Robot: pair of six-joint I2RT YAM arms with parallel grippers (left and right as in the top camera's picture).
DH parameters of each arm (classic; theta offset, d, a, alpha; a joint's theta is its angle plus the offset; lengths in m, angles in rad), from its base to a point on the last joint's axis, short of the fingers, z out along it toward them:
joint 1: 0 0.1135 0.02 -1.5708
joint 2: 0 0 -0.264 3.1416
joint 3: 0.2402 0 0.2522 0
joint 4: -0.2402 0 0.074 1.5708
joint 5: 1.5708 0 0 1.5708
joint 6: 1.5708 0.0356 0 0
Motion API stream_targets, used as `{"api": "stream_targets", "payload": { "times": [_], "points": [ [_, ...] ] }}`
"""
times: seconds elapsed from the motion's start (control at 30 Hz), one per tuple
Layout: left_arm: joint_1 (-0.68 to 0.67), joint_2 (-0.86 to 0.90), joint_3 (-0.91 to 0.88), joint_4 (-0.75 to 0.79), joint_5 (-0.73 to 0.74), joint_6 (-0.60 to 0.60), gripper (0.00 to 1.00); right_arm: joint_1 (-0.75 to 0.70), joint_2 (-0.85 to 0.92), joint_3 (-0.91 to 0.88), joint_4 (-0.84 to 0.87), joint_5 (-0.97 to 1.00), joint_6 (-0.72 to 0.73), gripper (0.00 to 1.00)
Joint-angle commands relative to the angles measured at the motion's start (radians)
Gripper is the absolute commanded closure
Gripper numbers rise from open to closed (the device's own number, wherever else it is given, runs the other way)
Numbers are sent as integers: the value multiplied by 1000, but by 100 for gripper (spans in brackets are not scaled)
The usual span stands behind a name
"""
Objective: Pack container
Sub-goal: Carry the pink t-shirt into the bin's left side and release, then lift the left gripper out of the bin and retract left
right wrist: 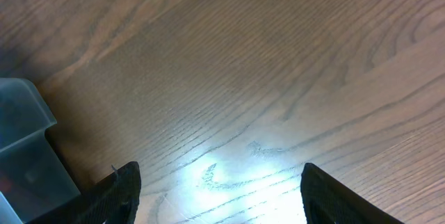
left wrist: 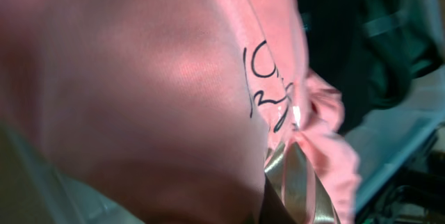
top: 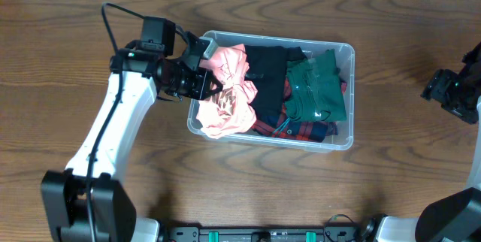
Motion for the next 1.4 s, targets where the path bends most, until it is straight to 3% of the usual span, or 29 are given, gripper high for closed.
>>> {"api": "stream_targets", "payload": {
  "times": [0.0, 0.03, 0.07, 0.1, 0.13, 0.33, 0.47, 0.63, 0.73, 1.17, 1.37],
  "points": [
    [4, 50, 13, 8, -19, 57, 92, 8, -6, -2, -5, -4, -12, 28],
    [4, 55, 16, 9, -22, 57, 66, 8, -6, -2, -7, -4, -12, 28],
    [4, 57, 20, 8, -27, 57, 31, 8, -6, -2, -8, -4, -12, 28],
    [5, 55, 31, 0, -35, 57, 12, 8, -6, -2, -8, -4, -12, 28],
    [4, 53, 49, -14, -50, 55, 1, 8, -6, -2, -8, -4, -12, 28],
    [4, 18, 173, -120, -175, 0, 2, 8, -6, -2, -7, -4, -12, 28],
    [5, -37, 205, -105, -206, -13, 2, 8, -6, -2, -7, -4, -12, 28],
    [6, -55, 203, -35, -508, -144, 2, 8, -6, -2, -7, -5, -12, 32],
    [21, -28, 198, -10, -576, -173, 2, 8, -6, -2, -7, -13, -12, 33],
    [143, 192, 198, -74, -563, -361, 2, 8, -6, -2, -8, -19, -12, 33],
    [100, 198, 198, -282, -359, -363, 2, 8, -6, -2, -8, -19, -12, 33]
  ]
}}
